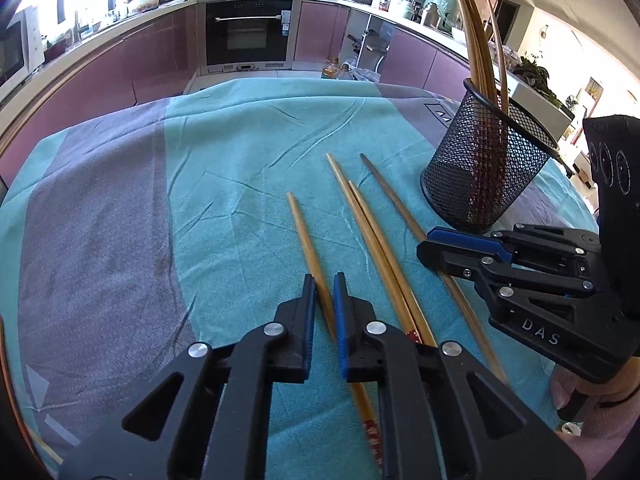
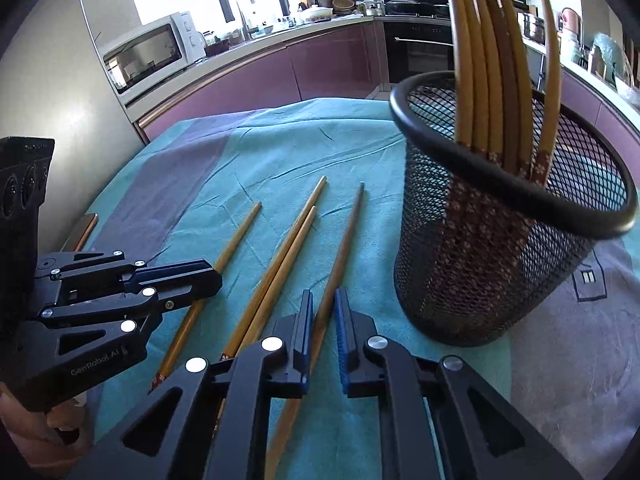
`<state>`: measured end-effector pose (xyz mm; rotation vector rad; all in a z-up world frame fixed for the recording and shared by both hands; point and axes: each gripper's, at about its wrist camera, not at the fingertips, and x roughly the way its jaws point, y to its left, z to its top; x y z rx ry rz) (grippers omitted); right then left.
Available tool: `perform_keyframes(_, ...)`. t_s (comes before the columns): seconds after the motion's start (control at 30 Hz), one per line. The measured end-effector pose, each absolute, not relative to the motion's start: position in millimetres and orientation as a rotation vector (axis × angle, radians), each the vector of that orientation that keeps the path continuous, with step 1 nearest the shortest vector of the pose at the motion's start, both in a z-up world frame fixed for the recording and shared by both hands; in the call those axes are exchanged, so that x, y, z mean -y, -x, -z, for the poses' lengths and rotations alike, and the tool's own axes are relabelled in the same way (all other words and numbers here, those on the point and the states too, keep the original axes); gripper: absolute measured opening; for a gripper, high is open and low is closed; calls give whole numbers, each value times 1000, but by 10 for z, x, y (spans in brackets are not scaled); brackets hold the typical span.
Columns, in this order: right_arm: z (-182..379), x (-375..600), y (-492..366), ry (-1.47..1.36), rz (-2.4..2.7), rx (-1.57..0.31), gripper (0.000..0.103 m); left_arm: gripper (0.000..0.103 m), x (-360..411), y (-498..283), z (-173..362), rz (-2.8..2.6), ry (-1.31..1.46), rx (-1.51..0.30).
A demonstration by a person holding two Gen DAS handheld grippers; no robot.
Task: Organize utensils
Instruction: 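Close the left tool on a chopstick while the right tool grasps another, then raise both chopsticks upright and lower them into the mesh cup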
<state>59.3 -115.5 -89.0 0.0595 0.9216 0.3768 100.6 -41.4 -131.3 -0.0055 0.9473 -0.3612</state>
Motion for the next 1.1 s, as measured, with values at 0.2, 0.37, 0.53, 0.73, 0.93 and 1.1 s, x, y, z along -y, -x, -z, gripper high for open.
perform_keyframes(0.2, 827, 1236, -499, -94, -402, -907, 6, 2, 350, -972, 1245, 365, 25, -936)
perform_keyframes(0.37, 661, 1292, -364, -113, -451, -855, 6, 1, 345, -893, 1094, 406, 36, -910)
perform_keyframes(0.53, 525, 1348, -267, -119, -464, -816, 6, 7, 356, -848, 1036, 405, 6, -896)
perform_keyframes(0.73, 482, 1374, -223, -115, -469, -807, 6, 17, 452, -859, 1184, 373, -77, -941)
perform_keyframes(0.93, 397, 1428, -159, -117, -479, -775, 6, 7, 475, -911, 1253, 343, -100, -945)
perform_keyframes(1.1, 275, 1553, -81, -137, -475, -730, 6, 7, 458, -871, 1160, 368, -78, -929)
